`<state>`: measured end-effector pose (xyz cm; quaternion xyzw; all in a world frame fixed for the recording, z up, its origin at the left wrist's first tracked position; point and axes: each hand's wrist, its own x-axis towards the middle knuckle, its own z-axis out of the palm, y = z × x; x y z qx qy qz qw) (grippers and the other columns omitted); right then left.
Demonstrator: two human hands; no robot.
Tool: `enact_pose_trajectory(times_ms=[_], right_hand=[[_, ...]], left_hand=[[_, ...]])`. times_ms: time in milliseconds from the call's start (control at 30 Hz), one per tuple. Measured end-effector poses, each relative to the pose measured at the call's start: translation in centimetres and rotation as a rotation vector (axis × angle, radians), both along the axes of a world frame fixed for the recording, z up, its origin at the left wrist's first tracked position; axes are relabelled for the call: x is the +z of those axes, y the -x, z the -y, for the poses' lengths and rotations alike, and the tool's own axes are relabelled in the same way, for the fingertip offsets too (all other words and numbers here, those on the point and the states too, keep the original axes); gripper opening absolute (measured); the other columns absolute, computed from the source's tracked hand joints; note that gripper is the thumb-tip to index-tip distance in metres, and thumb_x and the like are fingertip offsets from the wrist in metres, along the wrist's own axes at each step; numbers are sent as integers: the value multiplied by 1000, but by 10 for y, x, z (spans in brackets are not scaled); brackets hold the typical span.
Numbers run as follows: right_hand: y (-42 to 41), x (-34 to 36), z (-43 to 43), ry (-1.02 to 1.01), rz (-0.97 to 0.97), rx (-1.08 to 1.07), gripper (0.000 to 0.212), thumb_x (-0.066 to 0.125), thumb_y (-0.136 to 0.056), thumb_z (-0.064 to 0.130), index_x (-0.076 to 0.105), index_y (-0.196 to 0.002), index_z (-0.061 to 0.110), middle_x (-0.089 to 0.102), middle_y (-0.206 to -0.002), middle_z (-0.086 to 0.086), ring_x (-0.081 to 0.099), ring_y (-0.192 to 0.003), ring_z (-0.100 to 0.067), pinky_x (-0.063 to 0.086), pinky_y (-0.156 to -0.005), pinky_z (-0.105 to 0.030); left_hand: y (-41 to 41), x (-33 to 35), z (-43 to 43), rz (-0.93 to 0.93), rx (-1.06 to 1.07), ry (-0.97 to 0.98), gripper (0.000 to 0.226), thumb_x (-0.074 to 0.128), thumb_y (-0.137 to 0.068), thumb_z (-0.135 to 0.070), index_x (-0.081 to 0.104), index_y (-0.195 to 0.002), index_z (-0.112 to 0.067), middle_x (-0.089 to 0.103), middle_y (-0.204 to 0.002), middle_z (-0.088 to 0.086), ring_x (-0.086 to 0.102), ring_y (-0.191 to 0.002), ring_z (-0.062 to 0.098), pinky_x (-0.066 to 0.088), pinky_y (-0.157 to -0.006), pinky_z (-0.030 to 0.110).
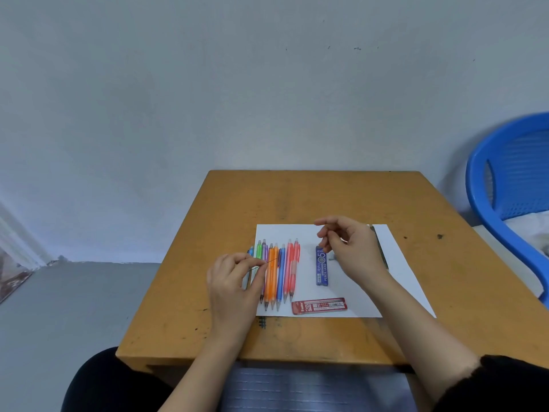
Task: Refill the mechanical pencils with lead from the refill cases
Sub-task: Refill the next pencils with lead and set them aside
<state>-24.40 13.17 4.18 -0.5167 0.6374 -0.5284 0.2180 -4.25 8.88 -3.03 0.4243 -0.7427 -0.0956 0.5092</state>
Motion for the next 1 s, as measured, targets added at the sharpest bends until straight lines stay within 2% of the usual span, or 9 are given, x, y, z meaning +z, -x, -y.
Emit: enact_pose_trajectory(times_ms=[133,233,433,567,700,867,1000], right_hand=[[-2,-11,-3,-38,-86,-17,42,43,-93,-5,66,-87,29,66,-83,2,62,-69,-7,55,-68,-22],[-2,-18,-6,-73,-118,-11,41,45,-91,-6,68,-84,27,68,-85,3,63,-72,-8,54,-70,-24],[-2,-18,-17,-142,-140,54,28,55,-91,1,69,-90,25,67,-85,11,64,-84,-6,52,-75,-16],[1,-14,-26,-205,-270,159,20,67,-86,13,73,-97,28,68,-87,18,63,-84,-6,53,-75,-20],[3,-13,-38,-324,-409,307,33,75,-79,22,69,-111,28,63,-96,21,56,-86,6,46,-73,-11],[4,-17,-47,-409,-524,423,48,76,-78,34,61,-123,35,55,-109,22,50,-92,9,39,-74,-8],[4,-21,-49,-428,-567,443,47,73,-81,33,58,-126,37,56,-116,19,50,-100,5,37,-79,-4]], left_hand=[[0,1,-1,1,5,0,32,56,-84,-42,72,-89,-15,65,-93,-4,47,-94,-1,38,-81,29],[0,1,-1,5,7,3,32,56,-84,-42,72,-89,-14,66,-94,-3,48,-95,1,37,-81,30],[0,1,-1,3,14,-2,25,63,-83,-37,72,-90,-14,65,-93,-3,47,-94,0,34,-82,27],[0,2,-2,7,13,-6,22,66,-82,-34,72,-90,-14,65,-93,-3,47,-93,0,35,-81,28],[0,2,-3,6,20,-17,18,68,-80,-28,73,-90,-14,65,-94,-2,47,-94,0,36,-81,28],[-1,1,-3,19,35,-25,13,76,-80,-20,73,-92,-15,65,-95,-1,51,-94,7,39,-81,32],[-1,3,-5,14,34,-38,13,74,-82,-23,72,-92,-15,65,-95,-1,51,-95,7,37,-82,31]])
